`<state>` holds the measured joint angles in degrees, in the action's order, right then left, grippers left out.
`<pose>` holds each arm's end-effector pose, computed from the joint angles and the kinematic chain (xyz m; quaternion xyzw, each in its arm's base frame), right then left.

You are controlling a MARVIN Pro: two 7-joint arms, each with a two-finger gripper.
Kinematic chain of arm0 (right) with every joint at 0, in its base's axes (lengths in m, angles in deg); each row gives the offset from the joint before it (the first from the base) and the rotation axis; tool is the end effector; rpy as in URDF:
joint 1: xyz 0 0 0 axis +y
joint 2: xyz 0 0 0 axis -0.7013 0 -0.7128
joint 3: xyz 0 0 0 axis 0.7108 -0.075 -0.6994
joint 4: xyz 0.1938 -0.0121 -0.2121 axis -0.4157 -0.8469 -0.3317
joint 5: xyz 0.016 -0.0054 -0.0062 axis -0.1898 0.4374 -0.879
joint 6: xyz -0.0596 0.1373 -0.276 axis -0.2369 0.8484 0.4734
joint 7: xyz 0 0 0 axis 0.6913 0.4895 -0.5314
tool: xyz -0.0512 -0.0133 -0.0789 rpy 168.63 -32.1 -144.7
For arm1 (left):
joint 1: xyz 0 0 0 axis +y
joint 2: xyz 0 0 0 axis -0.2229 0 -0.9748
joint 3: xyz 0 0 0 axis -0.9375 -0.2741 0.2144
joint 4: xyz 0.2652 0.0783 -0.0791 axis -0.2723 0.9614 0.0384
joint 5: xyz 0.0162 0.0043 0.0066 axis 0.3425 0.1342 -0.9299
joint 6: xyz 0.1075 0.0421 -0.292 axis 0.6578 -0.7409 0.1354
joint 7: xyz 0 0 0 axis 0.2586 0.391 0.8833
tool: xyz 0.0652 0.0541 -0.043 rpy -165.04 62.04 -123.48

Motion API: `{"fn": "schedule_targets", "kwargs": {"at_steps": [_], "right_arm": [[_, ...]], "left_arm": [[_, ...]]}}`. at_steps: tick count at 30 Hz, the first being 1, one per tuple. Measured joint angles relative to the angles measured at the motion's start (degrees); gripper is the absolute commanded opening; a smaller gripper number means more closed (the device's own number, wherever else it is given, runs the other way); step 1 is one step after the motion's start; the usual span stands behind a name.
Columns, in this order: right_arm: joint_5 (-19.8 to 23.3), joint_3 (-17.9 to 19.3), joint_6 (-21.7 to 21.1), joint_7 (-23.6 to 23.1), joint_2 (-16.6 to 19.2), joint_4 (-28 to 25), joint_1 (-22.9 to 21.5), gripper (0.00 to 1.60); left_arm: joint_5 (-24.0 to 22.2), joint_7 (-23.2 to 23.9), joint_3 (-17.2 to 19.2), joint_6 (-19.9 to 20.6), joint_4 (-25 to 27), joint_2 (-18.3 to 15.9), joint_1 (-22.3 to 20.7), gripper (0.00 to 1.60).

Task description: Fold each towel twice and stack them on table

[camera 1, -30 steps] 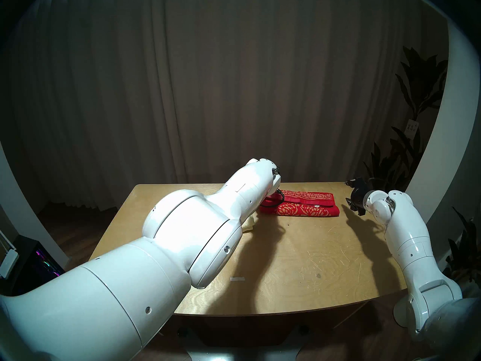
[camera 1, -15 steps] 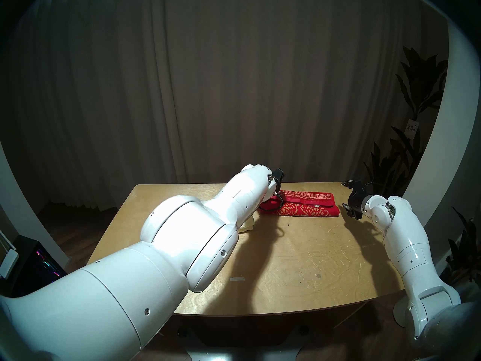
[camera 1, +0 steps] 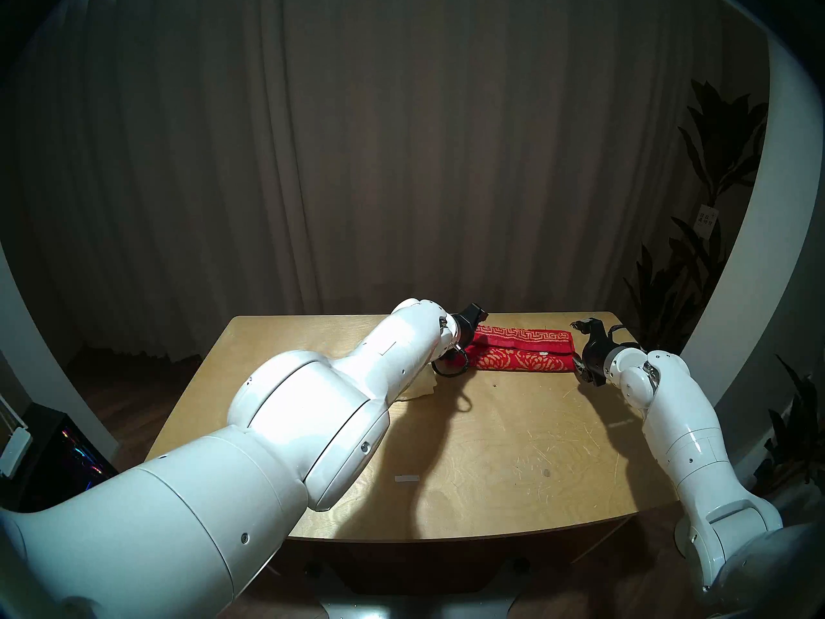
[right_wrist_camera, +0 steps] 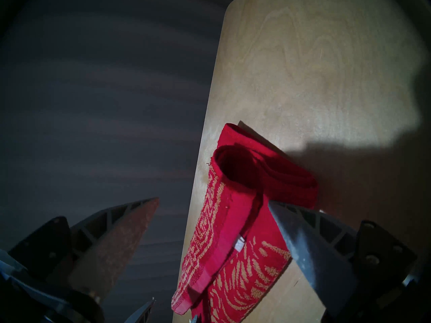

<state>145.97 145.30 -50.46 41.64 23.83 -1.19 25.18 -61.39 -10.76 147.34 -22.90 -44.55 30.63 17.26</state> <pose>0.4973 -0.1871 -0.3072 -0.6660 0.5190 -0.3966 0.3603 0.5818 -0.2343 -0.2916 0.8395 0.2636 0.2604 0.3974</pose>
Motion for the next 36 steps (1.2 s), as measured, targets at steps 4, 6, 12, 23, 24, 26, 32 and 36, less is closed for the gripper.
{"fn": "schedule_targets", "kwargs": {"at_steps": [4, 6, 12, 23, 24, 26, 32, 36], "right_arm": [[-0.9, -0.9, 0.4, -0.5, -0.4, 1.9, -1.3, 1.6], [-1.3, -1.4, 0.5, -0.9, -0.7, 3.2, -2.1, 1.6], [-2.4, -2.5, 0.6, -1.9, -1.2, 6.4, -4.2, 1.6], [-3.2, -3.0, -0.1, -3.7, -1.5, 9.1, -6.9, 1.6], [-3.2, -3.0, -0.3, -3.8, -1.4, 9.1, -7.0, 1.6], [-3.3, -2.9, -0.6, -4.1, -1.3, 9.1, -7.3, 1.6], [-3.9, -3.1, -1.3, -4.5, -1.3, 10.1, -8.5, 1.6], [-4.3, -3.5, -1.5, -4.5, -1.7, 10.7, -9.0, 1.6]], "left_arm": [[0.3, 0.2, -0.1, -0.2, -0.2, -0.1, -0.3, 1.6], [0.5, 0.2, -0.3, -0.5, -0.3, 0.1, -0.5, 1.6], [0.9, 0.4, -0.6, -0.9, -0.7, 0.7, -0.6, 1.6], [1.6, 2.2, -1.3, -0.8, -1.1, 1.2, -0.6, 1.6], [1.6, 2.3, -1.4, -0.8, -1.1, 1.2, -0.6, 1.6], [1.7, 2.6, -1.4, -0.8, -1.2, 1.3, -0.6, 1.6], [2.0, 3.6, -1.4, -0.8, -1.8, 1.3, -0.6, 1.6], [2.2, 4.2, -1.5, -0.8, -2.2, 1.1, -0.6, 1.6]]}}
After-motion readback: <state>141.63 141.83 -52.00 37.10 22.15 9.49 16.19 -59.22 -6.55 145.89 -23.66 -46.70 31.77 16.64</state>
